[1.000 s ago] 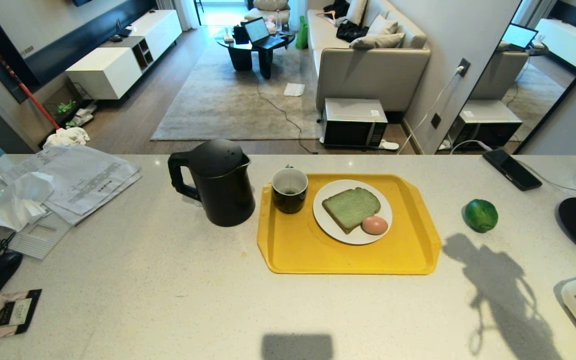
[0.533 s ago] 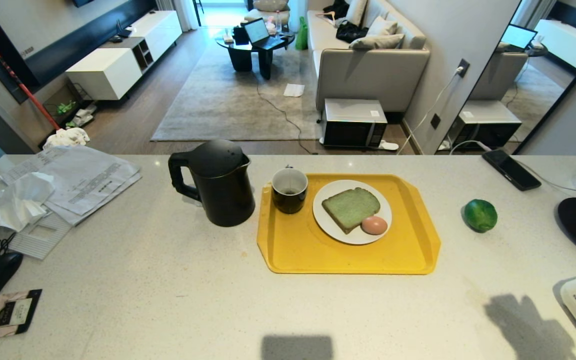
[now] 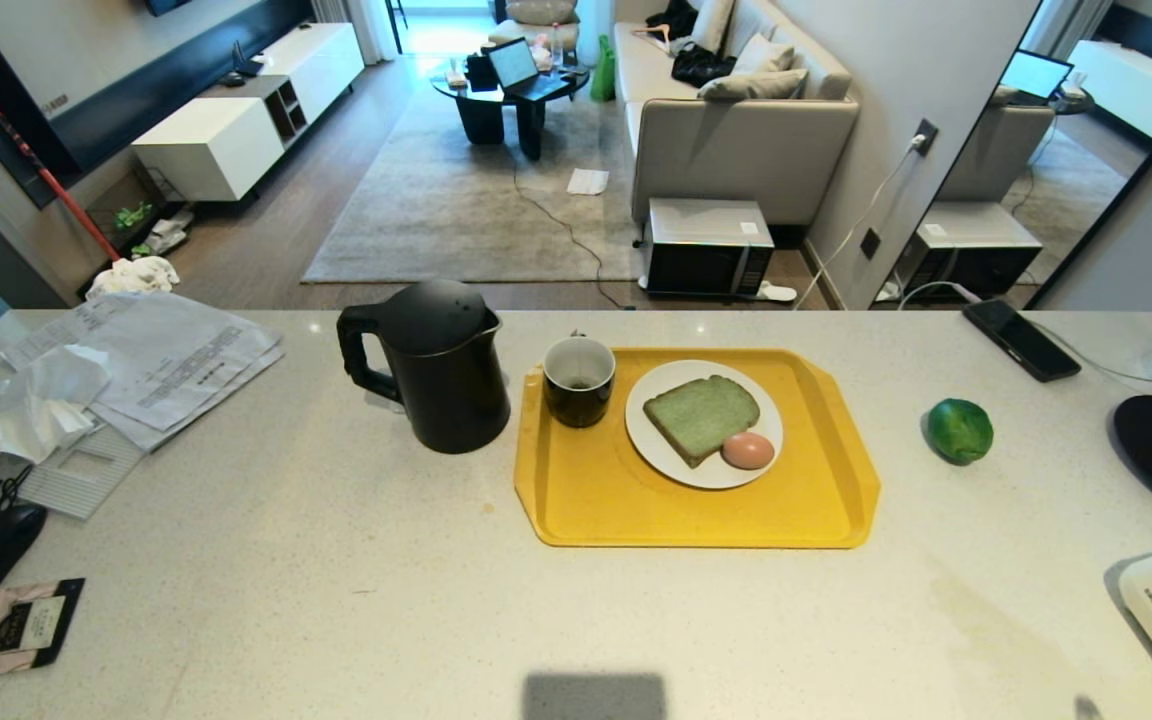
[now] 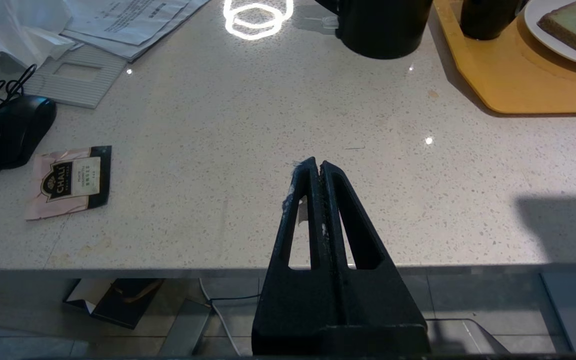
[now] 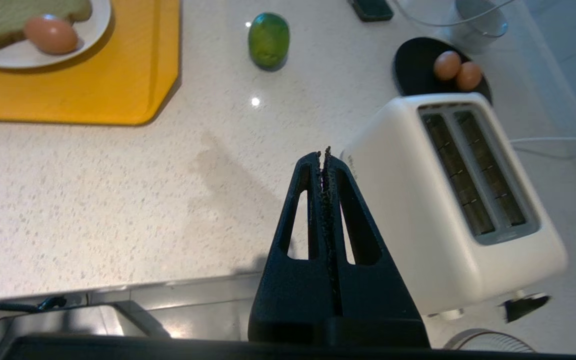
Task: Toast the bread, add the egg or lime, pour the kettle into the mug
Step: Pick up the kettle
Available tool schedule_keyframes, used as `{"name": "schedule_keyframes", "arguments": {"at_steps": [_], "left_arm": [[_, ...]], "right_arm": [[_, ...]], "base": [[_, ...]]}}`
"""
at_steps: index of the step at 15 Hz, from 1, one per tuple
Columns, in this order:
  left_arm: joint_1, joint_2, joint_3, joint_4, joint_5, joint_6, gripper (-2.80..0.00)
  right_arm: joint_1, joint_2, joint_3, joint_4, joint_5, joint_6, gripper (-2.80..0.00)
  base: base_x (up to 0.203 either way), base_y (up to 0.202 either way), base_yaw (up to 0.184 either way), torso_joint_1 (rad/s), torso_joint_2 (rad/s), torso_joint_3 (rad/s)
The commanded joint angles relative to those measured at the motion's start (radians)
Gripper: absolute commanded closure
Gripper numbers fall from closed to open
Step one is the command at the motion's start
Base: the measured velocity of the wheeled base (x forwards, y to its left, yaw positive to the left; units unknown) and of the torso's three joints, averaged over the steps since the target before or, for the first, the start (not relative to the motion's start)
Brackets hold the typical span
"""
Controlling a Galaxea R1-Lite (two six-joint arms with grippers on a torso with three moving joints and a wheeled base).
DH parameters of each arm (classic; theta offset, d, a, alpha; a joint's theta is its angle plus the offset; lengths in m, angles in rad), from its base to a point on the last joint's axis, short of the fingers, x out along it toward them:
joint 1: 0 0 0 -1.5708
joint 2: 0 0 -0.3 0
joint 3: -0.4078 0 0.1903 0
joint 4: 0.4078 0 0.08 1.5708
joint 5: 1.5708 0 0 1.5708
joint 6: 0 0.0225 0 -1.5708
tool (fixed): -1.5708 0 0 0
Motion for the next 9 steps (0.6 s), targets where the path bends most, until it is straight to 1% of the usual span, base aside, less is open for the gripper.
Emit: {"name": "schedule_keyframes", "arguments": {"at_steps": [1, 3, 4, 5, 6, 7, 9], "left_arm": [[0.001, 0.002, 0.000, -0.001, 0.000, -0.001, 0.00], [0.000, 0.002, 0.000, -0.001, 0.000, 0.000, 0.00], [0.000, 0.002, 0.000, -0.001, 0.000, -0.001, 0.00], [0.001, 0.002, 0.000, -0.001, 0.000, 0.000, 0.00], [0.000, 0.002, 0.000, -0.001, 0.000, -0.001, 0.00], [0.000, 0.002, 0.000, -0.001, 0.000, -0.001, 0.00], [0.001, 0.002, 0.000, -0.001, 0.000, -0.001, 0.00]], "right_arm": [[0.021, -0.122, 0.159, -0.072, 0.049, 0.005, 0.00], [0.025, -0.172, 0.266, -0.165, 0.121, 0.007, 0.00], [0.026, -0.206, 0.301, -0.191, 0.162, 0.011, 0.00], [0.027, -0.248, 0.306, -0.179, 0.201, 0.019, 0.00], [0.027, -0.293, 0.308, -0.145, 0.221, 0.023, 0.00], [0.027, -0.331, 0.308, -0.113, 0.232, 0.026, 0.00], [0.027, -0.334, 0.310, -0.092, 0.243, 0.031, 0.00]], "base": [[0.000, 0.000, 0.000, 0.000, 0.00, 0.000], [0.000, 0.000, 0.000, 0.000, 0.00, 0.000], [0.000, 0.000, 0.000, 0.000, 0.00, 0.000], [0.000, 0.000, 0.000, 0.000, 0.00, 0.000], [0.000, 0.000, 0.000, 0.000, 0.00, 0.000], [0.000, 0.000, 0.000, 0.000, 0.00, 0.000], [0.000, 0.000, 0.000, 0.000, 0.00, 0.000]]}}
